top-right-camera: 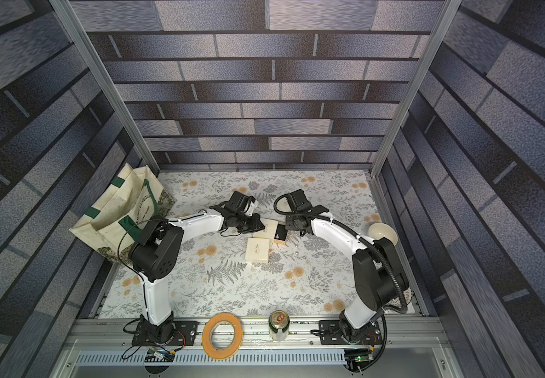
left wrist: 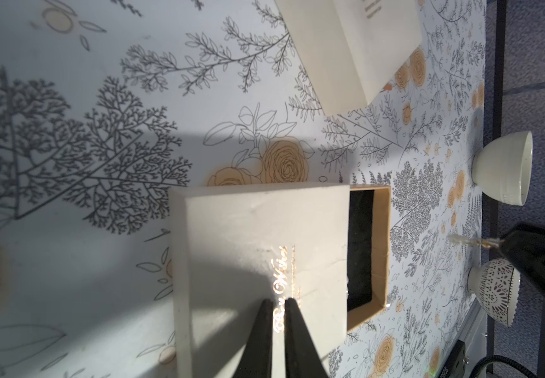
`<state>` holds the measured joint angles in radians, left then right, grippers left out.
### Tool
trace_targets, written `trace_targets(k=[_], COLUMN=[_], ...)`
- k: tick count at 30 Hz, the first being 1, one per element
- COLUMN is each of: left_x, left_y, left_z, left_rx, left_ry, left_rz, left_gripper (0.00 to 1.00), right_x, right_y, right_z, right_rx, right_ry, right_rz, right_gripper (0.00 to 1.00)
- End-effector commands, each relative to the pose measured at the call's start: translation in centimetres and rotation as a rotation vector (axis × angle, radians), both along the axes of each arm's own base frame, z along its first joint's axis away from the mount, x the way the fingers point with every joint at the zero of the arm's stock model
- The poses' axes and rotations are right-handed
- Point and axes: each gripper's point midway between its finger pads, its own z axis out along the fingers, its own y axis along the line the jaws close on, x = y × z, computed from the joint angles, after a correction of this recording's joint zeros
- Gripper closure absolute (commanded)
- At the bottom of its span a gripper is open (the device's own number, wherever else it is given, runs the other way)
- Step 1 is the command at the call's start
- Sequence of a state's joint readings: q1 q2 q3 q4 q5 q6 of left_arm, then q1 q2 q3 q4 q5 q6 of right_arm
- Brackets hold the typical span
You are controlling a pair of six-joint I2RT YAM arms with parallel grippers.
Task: Take out the earrings from the drawer-style jewelry box
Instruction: Pick up the earring from the drawer, then place the earring at the center of the board.
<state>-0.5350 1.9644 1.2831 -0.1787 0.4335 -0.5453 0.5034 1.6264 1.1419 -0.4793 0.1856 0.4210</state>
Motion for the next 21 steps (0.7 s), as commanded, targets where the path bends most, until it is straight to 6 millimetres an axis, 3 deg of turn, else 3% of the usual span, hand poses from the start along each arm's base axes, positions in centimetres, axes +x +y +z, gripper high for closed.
trace_targets(k=[1,13,21], left_x=[-3.0,-3.0,-3.0], left_y=[3.0,3.1,3.1], left_z=[-5.1,-5.0,-5.1], left_rx=[0.163,0.162,0.165], left_ry=[0.150,0.148,0.149], left_rz=[0.008,0.012,0.011], left_gripper=[0.88,0.88,0.88], right_x=[-1.0,-1.7,-1.2], right_y=[-1.1,-0.3,-0.2], right_z=[-2.7,-6.6,-7.1], right_rx=[-0.029,-0.009,-0.015], right_ry=[0.089,0.181,0.189], right_rz=[-0.031,-0.019,-0.012], right_gripper=[0.95,0.95,0.94])
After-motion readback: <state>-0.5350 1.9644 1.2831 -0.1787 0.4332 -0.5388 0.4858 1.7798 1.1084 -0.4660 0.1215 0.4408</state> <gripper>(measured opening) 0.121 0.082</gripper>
